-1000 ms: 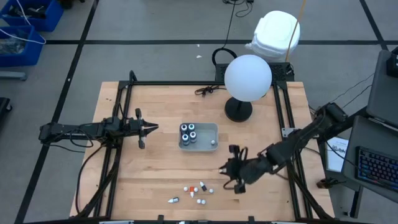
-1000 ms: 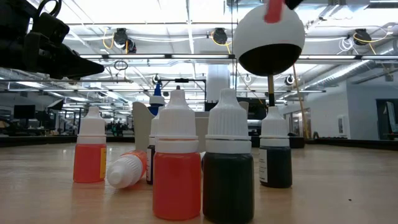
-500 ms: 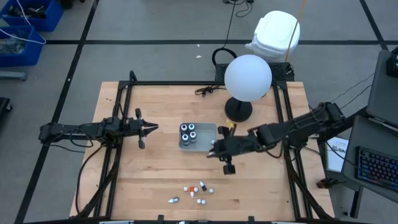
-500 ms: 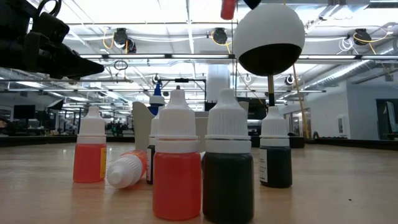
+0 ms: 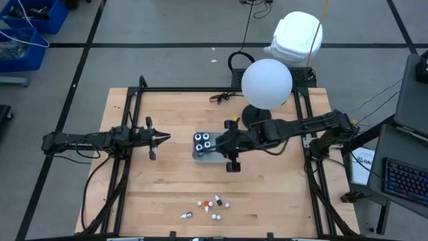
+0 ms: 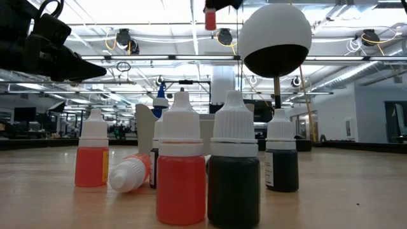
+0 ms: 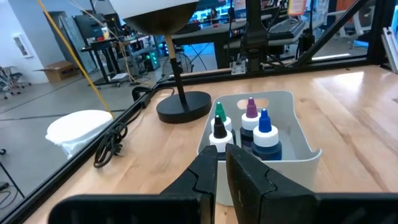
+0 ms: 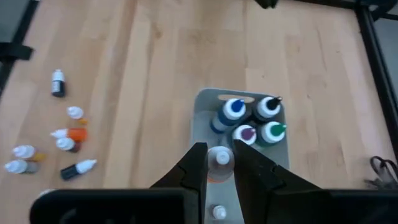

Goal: Pick & Place food coloring
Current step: Put the small orange food coloring bottle into the gray bin

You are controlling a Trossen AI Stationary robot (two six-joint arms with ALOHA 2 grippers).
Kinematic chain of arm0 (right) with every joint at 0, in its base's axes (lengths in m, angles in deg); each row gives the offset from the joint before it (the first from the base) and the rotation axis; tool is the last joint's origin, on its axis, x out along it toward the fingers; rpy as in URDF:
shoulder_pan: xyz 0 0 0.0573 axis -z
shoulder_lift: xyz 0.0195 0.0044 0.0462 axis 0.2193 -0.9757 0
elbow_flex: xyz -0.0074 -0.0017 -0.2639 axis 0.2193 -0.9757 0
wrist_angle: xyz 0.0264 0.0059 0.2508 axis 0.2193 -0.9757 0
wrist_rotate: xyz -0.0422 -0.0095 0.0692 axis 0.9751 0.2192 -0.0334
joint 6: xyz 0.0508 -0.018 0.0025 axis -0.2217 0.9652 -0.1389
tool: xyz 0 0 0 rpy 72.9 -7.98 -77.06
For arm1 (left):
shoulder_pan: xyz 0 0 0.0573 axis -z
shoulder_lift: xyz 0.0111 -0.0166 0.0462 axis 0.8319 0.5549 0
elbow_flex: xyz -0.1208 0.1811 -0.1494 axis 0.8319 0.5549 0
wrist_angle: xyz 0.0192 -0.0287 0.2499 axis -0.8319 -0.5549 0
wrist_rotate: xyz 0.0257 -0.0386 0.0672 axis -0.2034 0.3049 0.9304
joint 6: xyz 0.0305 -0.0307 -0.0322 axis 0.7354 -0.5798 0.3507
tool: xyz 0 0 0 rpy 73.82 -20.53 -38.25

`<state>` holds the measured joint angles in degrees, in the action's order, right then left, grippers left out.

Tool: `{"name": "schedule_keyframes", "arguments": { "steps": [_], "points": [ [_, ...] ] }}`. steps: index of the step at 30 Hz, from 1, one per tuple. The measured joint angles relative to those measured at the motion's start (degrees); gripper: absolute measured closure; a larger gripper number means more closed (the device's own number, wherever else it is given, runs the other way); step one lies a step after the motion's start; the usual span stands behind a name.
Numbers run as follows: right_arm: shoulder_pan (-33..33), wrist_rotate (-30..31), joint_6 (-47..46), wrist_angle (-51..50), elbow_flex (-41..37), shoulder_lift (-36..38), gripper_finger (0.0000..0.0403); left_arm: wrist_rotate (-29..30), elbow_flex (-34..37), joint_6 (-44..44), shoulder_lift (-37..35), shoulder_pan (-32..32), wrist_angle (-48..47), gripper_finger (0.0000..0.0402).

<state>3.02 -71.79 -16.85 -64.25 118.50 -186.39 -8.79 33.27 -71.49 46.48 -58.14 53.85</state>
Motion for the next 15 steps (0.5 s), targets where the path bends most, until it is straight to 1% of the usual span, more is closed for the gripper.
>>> {"name": "schedule_keyframes", "arguments": {
  "steps": [3, 6, 11, 15],
  "points": [
    [1.51, -0.12, 0.97, -0.01, 0.27, -0.73, 0.0353, 0.00, 0.00, 0.00, 0.00, -0.01, 0.00, 0.0360],
    [3.39, -2.79, 1.34, -0.03, 0.32, -1.22, 0.0353, 0.00, 0.00, -0.01, 0.00, -0.02, 0.02, 0.0360],
    [5.36, -3.82, 2.52, 0.27, 0.32, -1.11, 0.0353, 0.00, 0.00, -0.03, 0.00, -0.01, 0.04, 0.0360],
    [6.18, -6.07, 3.87, 3.95, -1.41, -1.11, 0.0353, 0.00, 0.00, -0.03, 0.00, -0.02, 0.06, 0.0360]
  ]
}}
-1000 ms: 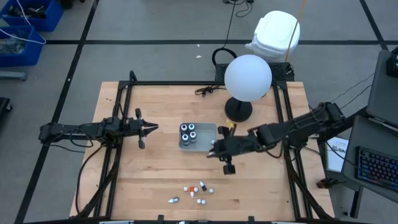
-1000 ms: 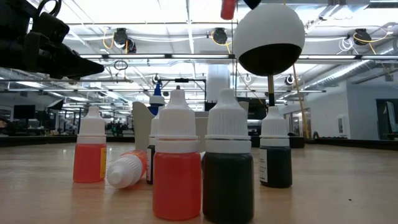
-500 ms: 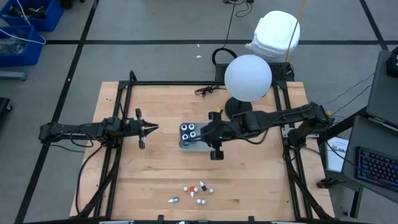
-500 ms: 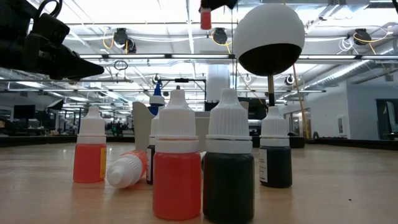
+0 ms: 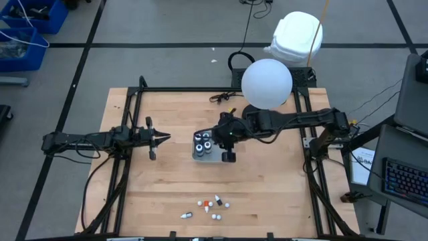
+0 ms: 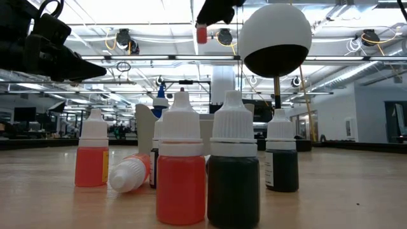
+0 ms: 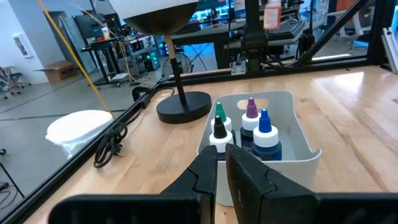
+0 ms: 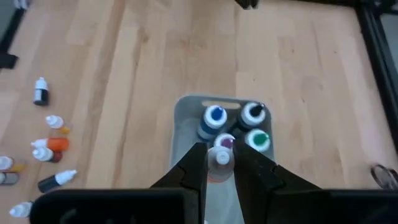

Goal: Pick & Place food coloring
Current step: Put the small orange food coloring bottle into the gray bin

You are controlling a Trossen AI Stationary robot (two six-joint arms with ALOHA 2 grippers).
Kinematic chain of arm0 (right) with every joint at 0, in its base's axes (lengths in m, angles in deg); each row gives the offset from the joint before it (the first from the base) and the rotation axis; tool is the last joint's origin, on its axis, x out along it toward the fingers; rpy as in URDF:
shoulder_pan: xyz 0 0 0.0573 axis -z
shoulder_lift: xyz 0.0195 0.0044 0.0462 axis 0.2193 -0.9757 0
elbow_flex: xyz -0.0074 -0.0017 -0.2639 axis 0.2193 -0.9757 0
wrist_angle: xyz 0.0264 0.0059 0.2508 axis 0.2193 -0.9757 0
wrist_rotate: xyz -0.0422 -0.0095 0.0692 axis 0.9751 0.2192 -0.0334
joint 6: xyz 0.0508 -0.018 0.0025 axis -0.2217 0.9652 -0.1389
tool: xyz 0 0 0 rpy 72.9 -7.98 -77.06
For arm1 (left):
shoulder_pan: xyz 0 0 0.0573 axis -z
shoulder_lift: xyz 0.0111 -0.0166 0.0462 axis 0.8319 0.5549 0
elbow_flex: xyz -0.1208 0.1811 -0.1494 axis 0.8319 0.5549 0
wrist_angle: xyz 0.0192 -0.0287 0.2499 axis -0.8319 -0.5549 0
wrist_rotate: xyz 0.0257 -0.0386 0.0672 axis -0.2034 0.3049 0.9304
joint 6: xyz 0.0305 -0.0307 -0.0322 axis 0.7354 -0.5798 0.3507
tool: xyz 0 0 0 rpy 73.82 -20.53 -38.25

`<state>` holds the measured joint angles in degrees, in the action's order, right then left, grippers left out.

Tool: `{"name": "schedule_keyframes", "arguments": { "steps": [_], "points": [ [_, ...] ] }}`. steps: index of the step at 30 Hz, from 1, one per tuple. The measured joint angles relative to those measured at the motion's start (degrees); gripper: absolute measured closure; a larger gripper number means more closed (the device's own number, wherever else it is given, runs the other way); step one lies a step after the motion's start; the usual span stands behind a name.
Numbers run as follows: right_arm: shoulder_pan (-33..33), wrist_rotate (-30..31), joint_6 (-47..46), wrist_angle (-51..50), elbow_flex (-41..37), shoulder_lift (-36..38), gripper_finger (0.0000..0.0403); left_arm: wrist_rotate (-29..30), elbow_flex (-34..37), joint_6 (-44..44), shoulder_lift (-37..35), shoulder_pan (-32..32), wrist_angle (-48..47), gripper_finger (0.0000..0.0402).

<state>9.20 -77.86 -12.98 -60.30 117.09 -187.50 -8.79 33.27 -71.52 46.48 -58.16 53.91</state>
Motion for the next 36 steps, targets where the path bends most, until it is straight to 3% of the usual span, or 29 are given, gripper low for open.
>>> {"name": "schedule_keyframes", "arguments": {
  "steps": [15, 36],
  "points": [
    [3.73, 0.02, 0.46, 8.93, -13.35, -0.04, 0.0353, -0.01, 0.00, 0.28, 0.00, 0.02, 0.03, 0.0360],
    [4.63, 0.04, -1.11, 32.03, -30.27, 0.02, 0.0353, 0.00, 0.00, 0.46, 0.00, 0.01, 0.05, 0.0360]
  ]
}}
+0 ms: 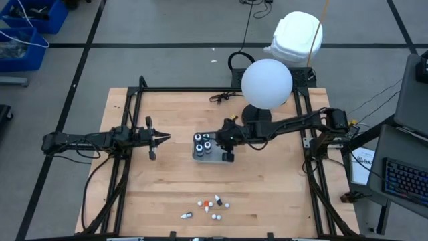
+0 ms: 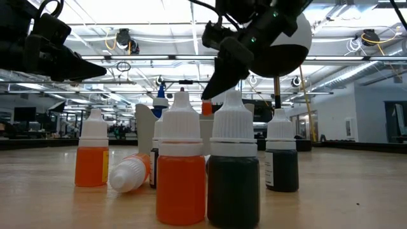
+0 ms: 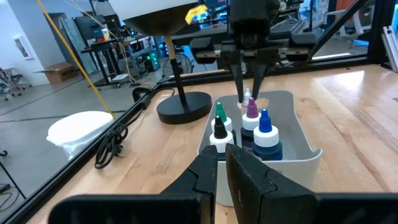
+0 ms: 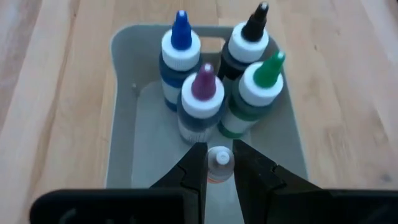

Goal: Pick & Place food coloring
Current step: Put the small orange food coloring bottle into the gray bin

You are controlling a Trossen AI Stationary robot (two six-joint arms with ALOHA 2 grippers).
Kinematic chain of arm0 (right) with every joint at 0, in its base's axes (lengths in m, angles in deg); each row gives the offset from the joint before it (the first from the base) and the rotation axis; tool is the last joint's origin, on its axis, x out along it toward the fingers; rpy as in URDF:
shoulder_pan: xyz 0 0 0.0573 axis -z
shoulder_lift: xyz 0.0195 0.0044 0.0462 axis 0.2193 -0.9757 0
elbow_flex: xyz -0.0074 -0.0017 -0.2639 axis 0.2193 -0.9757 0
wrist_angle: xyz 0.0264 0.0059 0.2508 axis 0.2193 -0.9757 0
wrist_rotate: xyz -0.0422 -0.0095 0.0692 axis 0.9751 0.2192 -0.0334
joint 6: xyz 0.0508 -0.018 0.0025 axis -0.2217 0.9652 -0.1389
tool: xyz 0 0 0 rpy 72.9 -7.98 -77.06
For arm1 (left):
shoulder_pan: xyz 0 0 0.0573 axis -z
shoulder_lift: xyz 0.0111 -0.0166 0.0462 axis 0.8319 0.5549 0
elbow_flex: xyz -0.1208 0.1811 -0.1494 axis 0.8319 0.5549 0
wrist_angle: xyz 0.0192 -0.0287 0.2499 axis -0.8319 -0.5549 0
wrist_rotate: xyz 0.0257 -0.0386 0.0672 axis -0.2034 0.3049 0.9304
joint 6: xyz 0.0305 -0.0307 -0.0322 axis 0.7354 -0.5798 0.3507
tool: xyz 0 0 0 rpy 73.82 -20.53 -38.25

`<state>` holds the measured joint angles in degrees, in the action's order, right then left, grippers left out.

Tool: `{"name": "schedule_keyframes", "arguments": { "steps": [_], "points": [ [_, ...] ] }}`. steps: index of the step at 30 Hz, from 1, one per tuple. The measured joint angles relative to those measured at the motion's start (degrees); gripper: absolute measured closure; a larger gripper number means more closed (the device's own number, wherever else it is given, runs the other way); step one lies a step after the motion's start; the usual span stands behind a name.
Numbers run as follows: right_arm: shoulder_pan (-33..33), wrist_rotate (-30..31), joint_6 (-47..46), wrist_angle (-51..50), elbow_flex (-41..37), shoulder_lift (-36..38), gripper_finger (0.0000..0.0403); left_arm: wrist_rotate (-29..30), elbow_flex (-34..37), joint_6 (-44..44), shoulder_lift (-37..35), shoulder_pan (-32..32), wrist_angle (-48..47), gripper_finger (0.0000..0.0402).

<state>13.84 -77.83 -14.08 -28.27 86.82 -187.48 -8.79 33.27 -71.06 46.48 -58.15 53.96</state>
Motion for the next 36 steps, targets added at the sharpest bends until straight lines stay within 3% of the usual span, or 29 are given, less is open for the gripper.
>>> {"name": "schedule_keyframes", "arguments": {
  "steps": [7, 17, 36],
  "points": [
    [0.15, 0.02, -1.51, 4.46, -4.49, -0.32, 0.0353, 0.00, 0.00, -0.02, 0.00, 0.00, 0.00, 0.0360],
    [0.66, -0.07, -2.34, 5.68, -3.54, -6.54, 0.0353, 0.02, 0.00, 0.71, -0.02, -0.02, 0.24, 0.0360],
    [0.74, 0.09, -7.84, 5.97, -4.03, -6.75, 0.0353, 0.02, 0.00, 0.93, 0.07, -0.01, 0.22, 0.0360]
  ]
}}
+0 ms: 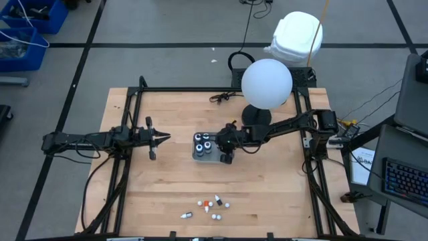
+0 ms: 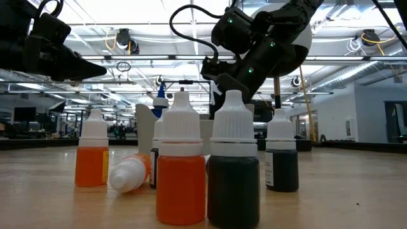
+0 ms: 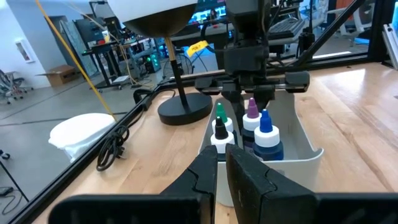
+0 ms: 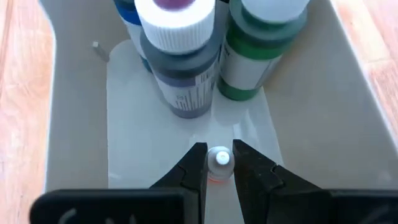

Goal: Pick & Place food coloring
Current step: Put the small orange food coloring bottle into the gray bin, then put the left small orange food coloring bottle into the gray bin

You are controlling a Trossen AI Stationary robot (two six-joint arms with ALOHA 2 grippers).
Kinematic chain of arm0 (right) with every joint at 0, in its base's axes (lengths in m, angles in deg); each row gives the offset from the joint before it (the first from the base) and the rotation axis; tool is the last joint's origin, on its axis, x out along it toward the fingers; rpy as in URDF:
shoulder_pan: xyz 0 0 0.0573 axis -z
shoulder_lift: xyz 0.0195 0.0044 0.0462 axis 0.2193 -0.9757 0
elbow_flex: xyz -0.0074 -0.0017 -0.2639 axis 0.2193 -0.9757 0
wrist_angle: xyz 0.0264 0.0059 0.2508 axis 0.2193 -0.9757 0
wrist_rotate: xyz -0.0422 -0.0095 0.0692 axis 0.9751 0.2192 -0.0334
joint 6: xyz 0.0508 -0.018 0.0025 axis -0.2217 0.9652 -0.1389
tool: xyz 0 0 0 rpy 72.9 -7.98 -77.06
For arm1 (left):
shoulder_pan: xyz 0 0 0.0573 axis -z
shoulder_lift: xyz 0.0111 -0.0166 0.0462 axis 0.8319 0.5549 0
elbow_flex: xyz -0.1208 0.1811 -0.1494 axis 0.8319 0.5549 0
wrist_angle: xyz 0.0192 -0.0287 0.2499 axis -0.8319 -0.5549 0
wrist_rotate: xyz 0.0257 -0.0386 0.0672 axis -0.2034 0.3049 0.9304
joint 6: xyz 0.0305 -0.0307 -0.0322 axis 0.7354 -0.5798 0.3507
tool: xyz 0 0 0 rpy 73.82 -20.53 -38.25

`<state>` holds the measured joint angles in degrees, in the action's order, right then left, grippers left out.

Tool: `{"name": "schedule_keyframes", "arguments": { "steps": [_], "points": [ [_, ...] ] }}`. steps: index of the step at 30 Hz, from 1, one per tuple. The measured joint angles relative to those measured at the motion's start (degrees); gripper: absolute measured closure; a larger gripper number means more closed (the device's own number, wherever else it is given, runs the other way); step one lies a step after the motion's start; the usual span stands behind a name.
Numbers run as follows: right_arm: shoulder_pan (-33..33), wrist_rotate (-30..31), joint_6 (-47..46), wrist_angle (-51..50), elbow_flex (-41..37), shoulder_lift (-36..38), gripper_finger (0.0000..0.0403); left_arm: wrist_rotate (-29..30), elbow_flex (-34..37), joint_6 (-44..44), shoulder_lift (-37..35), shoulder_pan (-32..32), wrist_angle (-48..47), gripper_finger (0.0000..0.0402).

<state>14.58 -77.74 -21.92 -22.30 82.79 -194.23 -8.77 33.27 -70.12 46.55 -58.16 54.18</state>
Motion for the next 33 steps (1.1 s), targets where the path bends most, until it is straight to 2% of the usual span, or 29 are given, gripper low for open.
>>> {"name": "schedule_keyframes", "arguments": {
  "steps": [11, 21, 33],
  "points": [
    [0.00, 0.09, 0.38, 1.80, -1.39, 0.15, 0.0348, 0.00, 0.00, 0.01, 0.00, 0.01, 0.00, 0.0360],
    [0.00, 0.09, 1.50, 3.46, -1.52, 0.40, 0.0286, 0.00, 0.00, -0.17, 0.00, 0.01, 0.00, 0.0360],
    [-0.02, 0.15, 1.89, 0.56, -1.48, 8.71, 0.0271, -0.02, 0.00, -0.17, 0.00, -0.01, 0.01, 0.0360]
  ]
}}
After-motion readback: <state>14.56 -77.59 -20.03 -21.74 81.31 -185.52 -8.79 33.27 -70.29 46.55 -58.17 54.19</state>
